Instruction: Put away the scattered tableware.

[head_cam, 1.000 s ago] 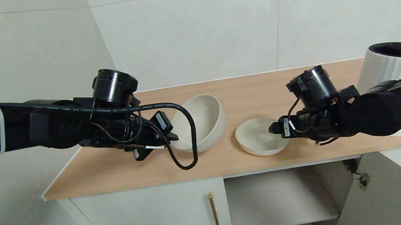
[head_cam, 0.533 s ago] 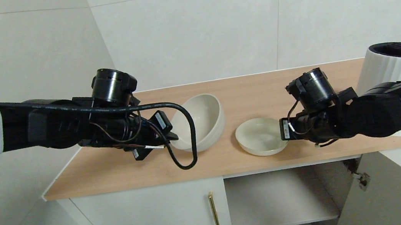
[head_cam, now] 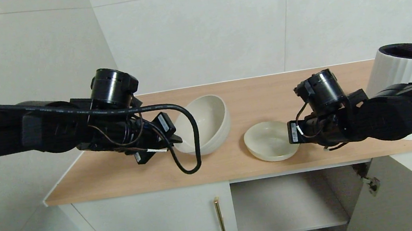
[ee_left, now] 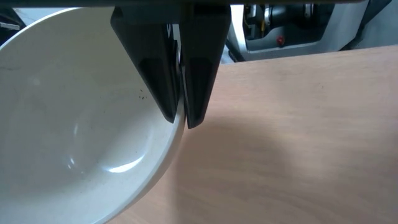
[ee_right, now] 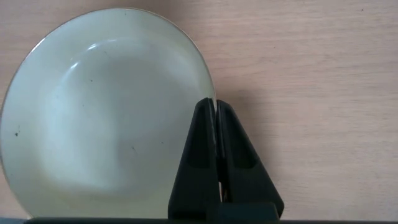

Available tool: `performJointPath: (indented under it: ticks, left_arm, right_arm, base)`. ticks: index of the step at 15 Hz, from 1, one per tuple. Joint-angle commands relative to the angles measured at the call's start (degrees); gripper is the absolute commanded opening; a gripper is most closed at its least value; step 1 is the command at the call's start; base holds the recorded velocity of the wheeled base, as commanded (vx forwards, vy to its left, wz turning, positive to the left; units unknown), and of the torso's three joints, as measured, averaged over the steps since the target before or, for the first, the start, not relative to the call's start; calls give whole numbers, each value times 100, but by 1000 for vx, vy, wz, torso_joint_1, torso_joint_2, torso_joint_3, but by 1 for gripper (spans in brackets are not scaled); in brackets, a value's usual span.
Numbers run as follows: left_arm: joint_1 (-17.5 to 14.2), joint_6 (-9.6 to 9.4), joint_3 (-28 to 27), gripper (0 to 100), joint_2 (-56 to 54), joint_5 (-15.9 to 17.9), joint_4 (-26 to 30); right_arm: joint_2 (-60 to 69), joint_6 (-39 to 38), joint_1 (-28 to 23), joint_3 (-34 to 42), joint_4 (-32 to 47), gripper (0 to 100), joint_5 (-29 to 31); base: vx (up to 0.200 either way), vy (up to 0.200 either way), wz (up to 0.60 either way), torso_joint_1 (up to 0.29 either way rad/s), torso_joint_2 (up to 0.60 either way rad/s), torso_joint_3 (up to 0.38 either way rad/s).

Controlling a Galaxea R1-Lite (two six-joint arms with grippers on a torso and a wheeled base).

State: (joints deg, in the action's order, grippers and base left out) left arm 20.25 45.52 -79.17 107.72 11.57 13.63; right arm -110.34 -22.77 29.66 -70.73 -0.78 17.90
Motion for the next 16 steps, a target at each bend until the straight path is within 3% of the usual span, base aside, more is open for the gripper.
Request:
performJointPath:
  ticks: [1,6,9,12,16]
  left_arm:
    - [-3,-26,235,0,-269,3,17]
    - [-30,-386,947,0,-1200,21,8]
    - [-100,-799,1632,0,-1895,56,-9]
    - [-91,-834,1747,0,-1947,74,-9]
    - [-65,-1045,1826,0,-1868,82,-9]
  right_arm:
    - [443,-17,-48,156,104,0,-32]
    - [1550,-8,-101,701,808,0,-752]
    - [2429,-8,-101,1167,1221,0,-1192]
    - [2658,-17,-101,1483,1221,0,-1491]
    - [2579,-8,-162,1545,1212,0,-1500]
  base:
    - [0,0,0,0,0,0]
    - [0,0,0,0,0,0]
    - [0,0,0,0,0,0]
    - [0,0,0,0,0,0]
    - [0,0,0,0,0,0]
